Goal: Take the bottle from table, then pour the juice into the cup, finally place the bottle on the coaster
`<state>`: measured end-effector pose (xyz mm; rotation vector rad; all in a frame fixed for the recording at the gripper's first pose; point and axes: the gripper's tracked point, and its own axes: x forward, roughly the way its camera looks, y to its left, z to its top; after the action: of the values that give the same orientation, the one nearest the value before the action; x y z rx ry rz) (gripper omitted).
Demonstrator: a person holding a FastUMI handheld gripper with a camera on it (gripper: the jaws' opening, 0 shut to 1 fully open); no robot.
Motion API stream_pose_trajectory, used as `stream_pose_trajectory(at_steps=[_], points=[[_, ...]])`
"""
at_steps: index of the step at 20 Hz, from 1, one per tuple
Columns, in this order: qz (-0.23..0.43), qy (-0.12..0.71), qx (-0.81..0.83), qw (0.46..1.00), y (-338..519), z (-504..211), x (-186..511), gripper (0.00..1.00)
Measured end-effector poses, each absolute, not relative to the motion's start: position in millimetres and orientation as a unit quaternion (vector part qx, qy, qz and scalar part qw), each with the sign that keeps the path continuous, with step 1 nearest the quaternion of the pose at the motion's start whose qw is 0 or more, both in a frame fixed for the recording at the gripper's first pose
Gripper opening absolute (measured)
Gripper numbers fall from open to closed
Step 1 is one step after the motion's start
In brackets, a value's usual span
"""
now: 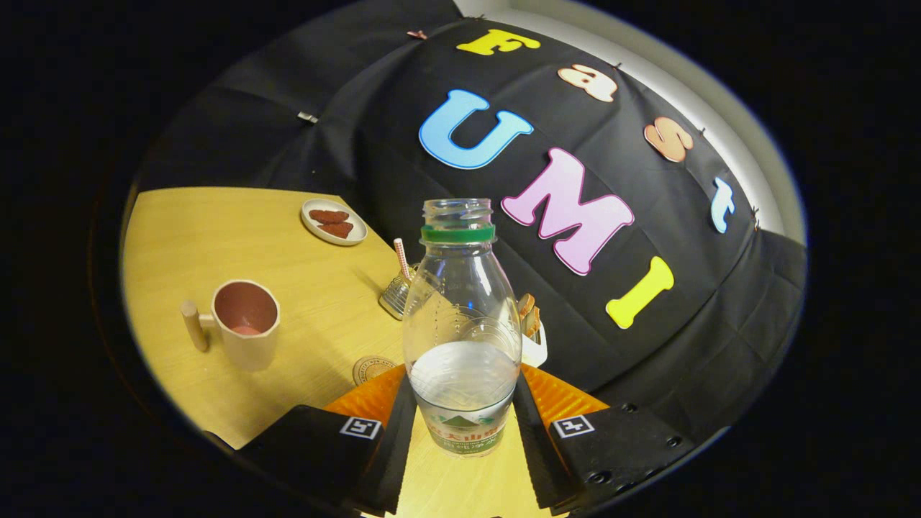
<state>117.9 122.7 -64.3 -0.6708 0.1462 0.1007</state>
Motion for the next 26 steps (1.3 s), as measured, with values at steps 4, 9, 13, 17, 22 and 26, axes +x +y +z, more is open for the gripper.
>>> stream_pose_trajectory(at_steps=[4,9,13,17,22,26], points=[[0.054,0.079,-0.377,0.921,130,-81,126,0.71],[0.056,0.079,-0.429,0.898,142,-91,139,0.71],[0.078,0.068,-0.484,0.869,158,-105,147,0.71],[0.113,0.061,-0.53,0.838,175,-126,146,0.71],[0.137,0.06,-0.567,0.81,190,-140,149,0.71],[0.146,0.046,-0.604,0.782,197,-140,158,0.71]])
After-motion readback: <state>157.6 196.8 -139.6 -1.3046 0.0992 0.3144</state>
